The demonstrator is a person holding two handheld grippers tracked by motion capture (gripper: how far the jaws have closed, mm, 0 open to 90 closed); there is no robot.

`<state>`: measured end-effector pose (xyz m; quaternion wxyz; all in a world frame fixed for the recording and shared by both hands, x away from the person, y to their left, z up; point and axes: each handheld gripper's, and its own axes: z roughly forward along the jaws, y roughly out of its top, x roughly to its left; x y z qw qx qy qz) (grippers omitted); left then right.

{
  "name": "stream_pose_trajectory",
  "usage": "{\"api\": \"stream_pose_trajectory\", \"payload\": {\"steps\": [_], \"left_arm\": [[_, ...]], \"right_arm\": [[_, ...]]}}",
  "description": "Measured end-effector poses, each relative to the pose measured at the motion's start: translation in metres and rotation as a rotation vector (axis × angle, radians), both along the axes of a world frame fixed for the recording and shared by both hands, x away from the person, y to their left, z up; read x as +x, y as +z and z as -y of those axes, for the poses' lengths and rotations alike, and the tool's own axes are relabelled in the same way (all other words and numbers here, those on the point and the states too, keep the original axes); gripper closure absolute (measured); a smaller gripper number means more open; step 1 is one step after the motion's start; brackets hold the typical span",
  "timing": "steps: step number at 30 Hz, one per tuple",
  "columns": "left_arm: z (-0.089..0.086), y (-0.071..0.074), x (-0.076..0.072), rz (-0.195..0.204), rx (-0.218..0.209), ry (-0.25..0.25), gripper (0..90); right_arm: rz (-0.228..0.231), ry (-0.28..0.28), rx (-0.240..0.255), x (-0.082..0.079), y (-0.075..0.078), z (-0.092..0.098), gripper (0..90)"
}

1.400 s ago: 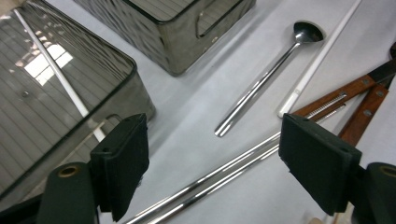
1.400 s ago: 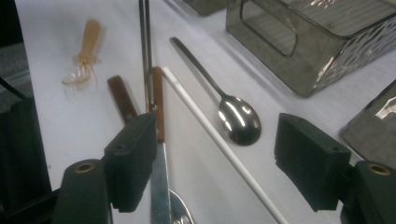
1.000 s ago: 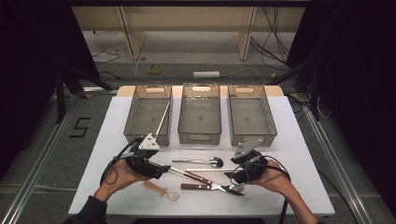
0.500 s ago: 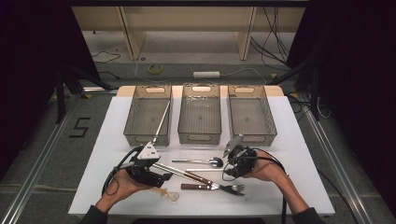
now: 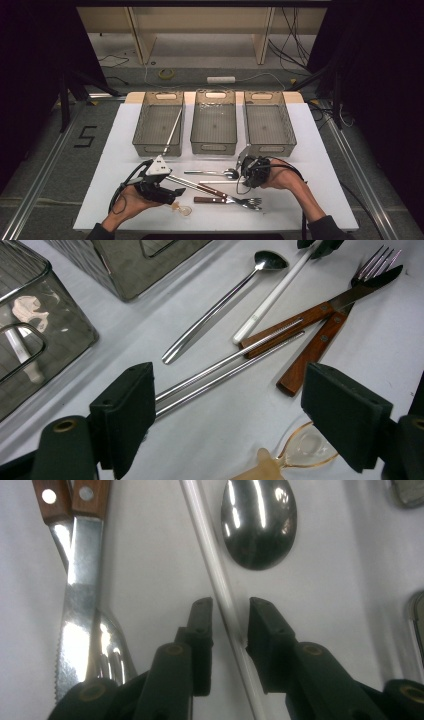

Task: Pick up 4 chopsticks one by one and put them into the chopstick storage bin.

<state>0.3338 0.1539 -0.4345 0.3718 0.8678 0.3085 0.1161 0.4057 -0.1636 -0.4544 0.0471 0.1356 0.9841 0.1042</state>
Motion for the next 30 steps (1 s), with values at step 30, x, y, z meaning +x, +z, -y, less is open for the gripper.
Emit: {"api": "stream_pose_trajectory", "payload": {"steps": [30], "left_arm": [[0.003,-0.001,-0.001,0.004,0.012,-0.01,21.4]], "right_arm": [[0.021,0.152,-0.085,-0.009,-0.001,-0.012,85.8]]}}
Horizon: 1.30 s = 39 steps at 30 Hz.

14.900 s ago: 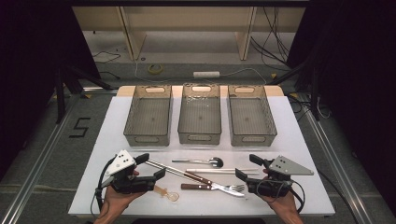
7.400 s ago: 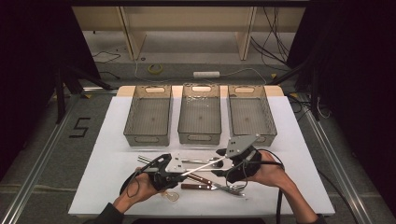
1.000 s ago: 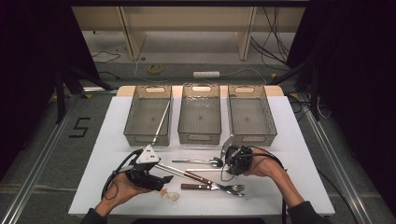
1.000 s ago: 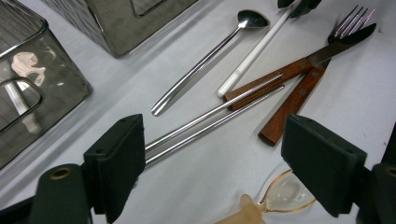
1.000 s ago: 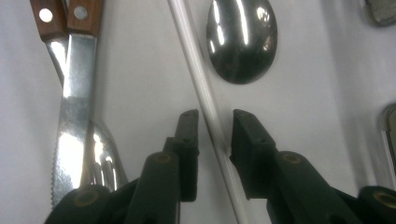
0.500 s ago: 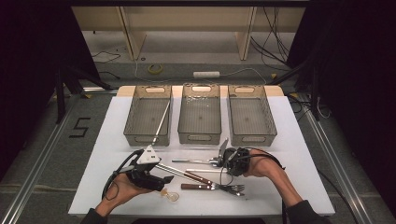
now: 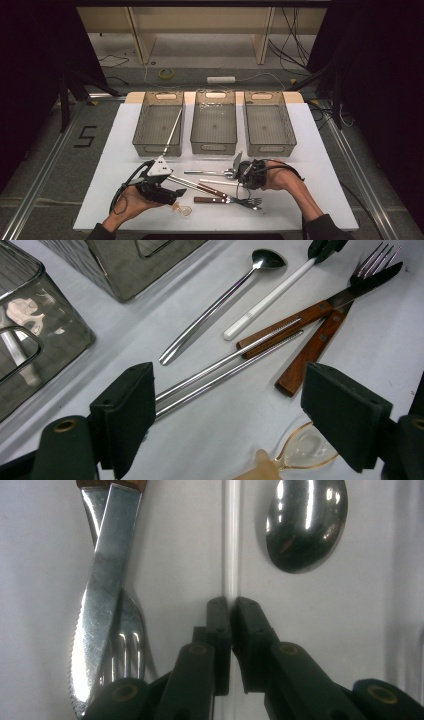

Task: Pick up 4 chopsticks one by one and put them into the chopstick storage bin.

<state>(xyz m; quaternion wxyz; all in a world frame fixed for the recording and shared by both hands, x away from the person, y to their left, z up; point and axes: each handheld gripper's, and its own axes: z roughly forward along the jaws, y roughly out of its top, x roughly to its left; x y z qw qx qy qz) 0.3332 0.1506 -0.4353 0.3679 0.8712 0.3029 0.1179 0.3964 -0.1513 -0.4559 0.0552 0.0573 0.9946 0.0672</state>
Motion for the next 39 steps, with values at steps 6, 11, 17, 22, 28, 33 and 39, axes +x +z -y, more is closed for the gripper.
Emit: {"api": "stream_pose_trajectory", "payload": {"steps": [6,11,17,22,28,33,39], "left_arm": [[0.001,0.0,0.001,0.005,-0.003,0.0,21.4],[0.007,-0.002,0.003,0.009,0.004,-0.013,21.9],[0.024,-0.006,0.009,0.015,0.016,-0.053,23.5],[0.047,-0.011,0.019,0.023,0.043,-0.099,25.0],[0.073,-0.018,0.031,0.028,0.069,-0.142,28.4],[0.092,-0.024,0.038,0.029,0.094,-0.194,32.4],[0.109,-0.029,0.043,0.036,0.123,-0.231,37.6]], "right_arm": [[-0.005,0.009,0.013,0.001,0.003,0.002,86.0],[0.003,-0.004,0.03,0.001,0.013,0.005,86.1],[0.009,0.0,0.052,0.0,0.018,0.005,86.1],[0.014,-0.001,0.056,-0.001,0.025,0.006,86.1],[0.023,-0.009,0.067,-0.003,0.031,0.005,86.2],[0.024,-0.023,0.073,-0.005,0.035,0.006,86.2],[0.035,-0.006,0.084,-0.005,0.039,0.007,86.2]]}}
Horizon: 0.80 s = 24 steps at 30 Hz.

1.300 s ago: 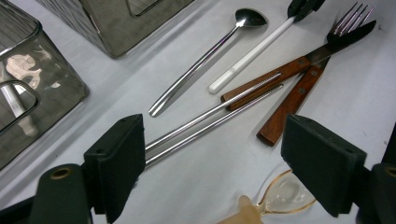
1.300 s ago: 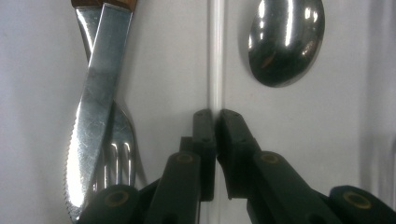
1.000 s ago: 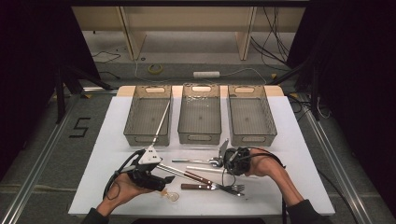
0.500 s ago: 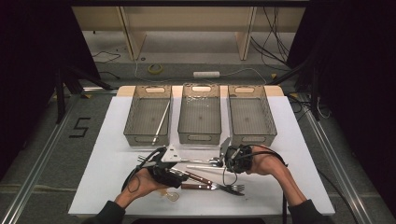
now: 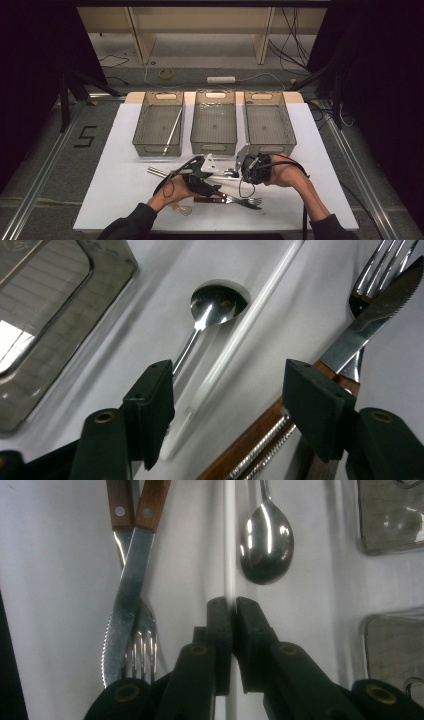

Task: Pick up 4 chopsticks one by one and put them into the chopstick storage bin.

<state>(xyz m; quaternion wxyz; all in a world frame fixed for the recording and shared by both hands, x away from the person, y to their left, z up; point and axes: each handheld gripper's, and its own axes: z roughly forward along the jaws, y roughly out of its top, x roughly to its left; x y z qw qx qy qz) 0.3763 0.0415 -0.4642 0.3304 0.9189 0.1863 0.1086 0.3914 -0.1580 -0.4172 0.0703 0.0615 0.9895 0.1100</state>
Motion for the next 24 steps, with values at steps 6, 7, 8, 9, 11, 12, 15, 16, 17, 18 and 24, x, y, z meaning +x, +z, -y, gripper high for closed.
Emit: {"api": "stream_pose_trajectory", "payload": {"steps": [6,7,8,9,11,12,15,16,17,18,24], "left_arm": [[0.007,-0.003,0.003,0.006,0.012,-0.035,44.2],[0.008,-0.003,0.004,0.0,0.007,-0.042,45.6],[0.009,-0.005,0.004,-0.002,0.001,-0.038,46.8],[0.009,-0.005,0.005,-0.002,0.013,-0.05,48.0],[0.011,-0.007,0.006,0.004,0.024,-0.055,49.9],[0.011,-0.008,0.006,0.007,0.025,-0.056,51.3],[0.013,-0.008,0.007,0.008,0.028,-0.069,54.8],[0.014,-0.008,0.007,0.012,0.028,-0.072,56.0],[0.014,-0.008,0.007,0.016,0.031,-0.078,57.4],[0.014,-0.008,0.007,0.018,0.03,-0.085,58.9],[0.015,-0.006,0.008,0.039,0.04,-0.099,67.8]], "right_arm": [[0.003,-0.001,0.006,-0.001,0.004,0.0,86.2],[0.005,0.0,0.01,-0.001,0.004,0.0,86.2],[0.008,0.002,0.007,-0.001,0.004,0.0,86.2],[0.007,0.0,0.007,-0.001,0.004,0.0,86.2],[0.005,-0.003,0.008,-0.002,0.005,0.0,86.2],[0.005,-0.004,0.009,-0.002,0.005,0.0,86.1],[0.002,0.001,0.009,-0.002,0.005,0.0,86.1],[0.003,-0.004,0.012,-0.002,0.005,0.0,86.1],[0.009,0.0,0.014,-0.002,0.005,0.0,86.1],[0.01,0.009,0.011,-0.002,0.005,0.0,86.1],[0.009,0.009,0.014,-0.002,0.005,0.0,86.1]]}}
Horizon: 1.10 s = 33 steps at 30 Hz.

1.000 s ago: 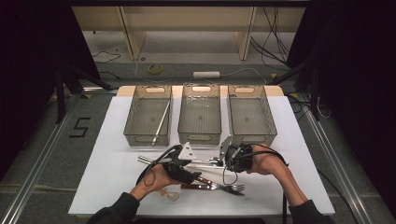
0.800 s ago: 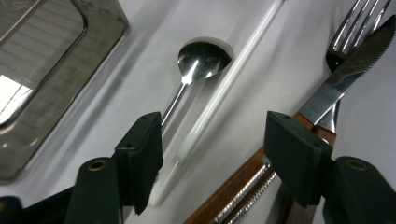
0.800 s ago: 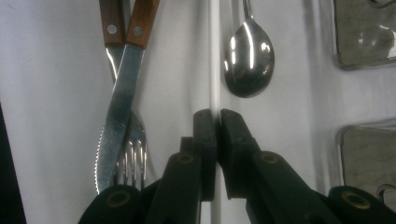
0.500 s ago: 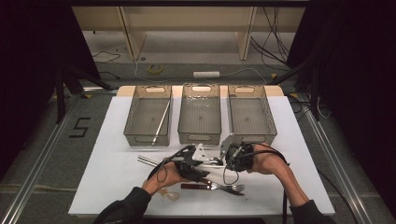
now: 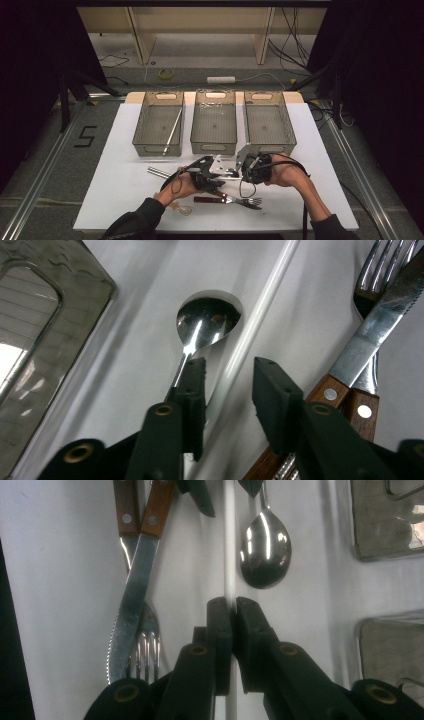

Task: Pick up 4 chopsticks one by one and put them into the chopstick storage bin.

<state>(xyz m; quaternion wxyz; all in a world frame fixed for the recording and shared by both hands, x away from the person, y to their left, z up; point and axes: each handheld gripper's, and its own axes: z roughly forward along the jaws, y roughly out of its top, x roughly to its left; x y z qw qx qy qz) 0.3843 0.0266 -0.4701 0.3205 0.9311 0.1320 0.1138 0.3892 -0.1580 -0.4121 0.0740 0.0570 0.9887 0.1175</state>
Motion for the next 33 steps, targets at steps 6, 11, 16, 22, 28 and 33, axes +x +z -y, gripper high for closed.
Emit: {"api": "stream_pose_trajectory", "payload": {"steps": [6,11,16,22,28,33], "left_arm": [[-0.002,0.013,-0.002,0.015,0.027,-0.036,74.6],[0.001,0.024,-0.008,0.045,0.079,-0.062,77.5],[0.002,0.028,-0.015,0.06,0.112,-0.098,82.6],[-0.003,0.037,-0.012,0.056,0.104,-0.046,83.8],[-0.011,0.043,-0.007,0.052,0.099,0.008,83.8],[-0.021,0.046,-0.003,0.051,0.075,0.063,83.7]], "right_arm": [[0.003,0.019,0.024,-0.001,0.006,0.003,86.1],[0.019,0.048,0.049,-0.003,0.011,0.006,85.6],[0.069,0.073,0.081,-0.003,0.014,0.009,81.6],[0.137,0.027,0.184,-0.002,0.024,0.015,62.8],[0.199,-0.086,0.353,0.0,0.037,0.021,47.7],[0.243,-0.167,0.493,-0.004,0.045,0.026,42.4]]}}
